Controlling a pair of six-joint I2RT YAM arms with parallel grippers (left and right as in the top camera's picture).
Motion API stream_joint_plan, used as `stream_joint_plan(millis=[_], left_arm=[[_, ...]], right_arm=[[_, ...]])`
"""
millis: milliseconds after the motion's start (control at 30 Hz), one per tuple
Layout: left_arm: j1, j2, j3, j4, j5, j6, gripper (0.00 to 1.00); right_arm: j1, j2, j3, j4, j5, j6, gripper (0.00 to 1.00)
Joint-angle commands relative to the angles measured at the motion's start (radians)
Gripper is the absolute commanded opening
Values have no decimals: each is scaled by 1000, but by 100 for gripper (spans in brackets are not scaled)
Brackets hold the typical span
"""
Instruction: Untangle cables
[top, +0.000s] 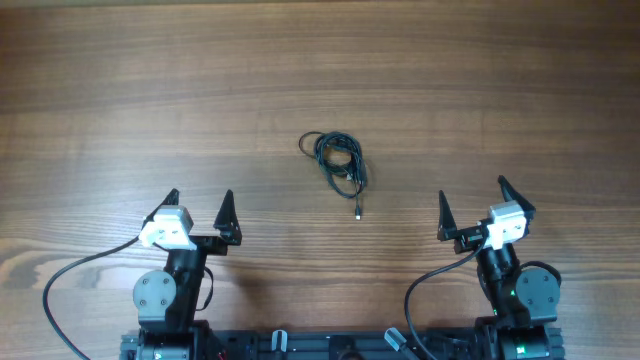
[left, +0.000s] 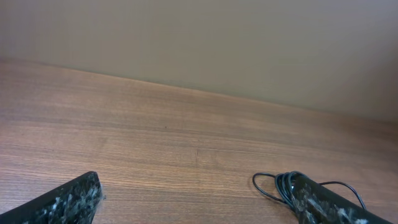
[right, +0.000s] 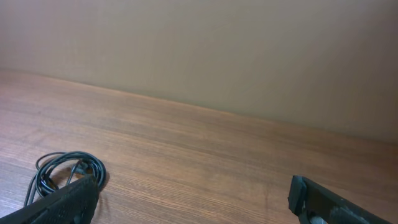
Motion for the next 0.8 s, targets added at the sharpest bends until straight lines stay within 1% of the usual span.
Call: stream_joint_plan(millis=[0,667,767], left_arm=[[2,-6,-5,-2,19,1,100],[2,-6,-5,-2,20,0,100],[2,-6,-5,5,19,1,100]], right_arm=[[4,-2,-1,3,13,-8,100],[4,-2,-1,3,12,-5,100],[4,-2,-1,11,-36,-5,100]])
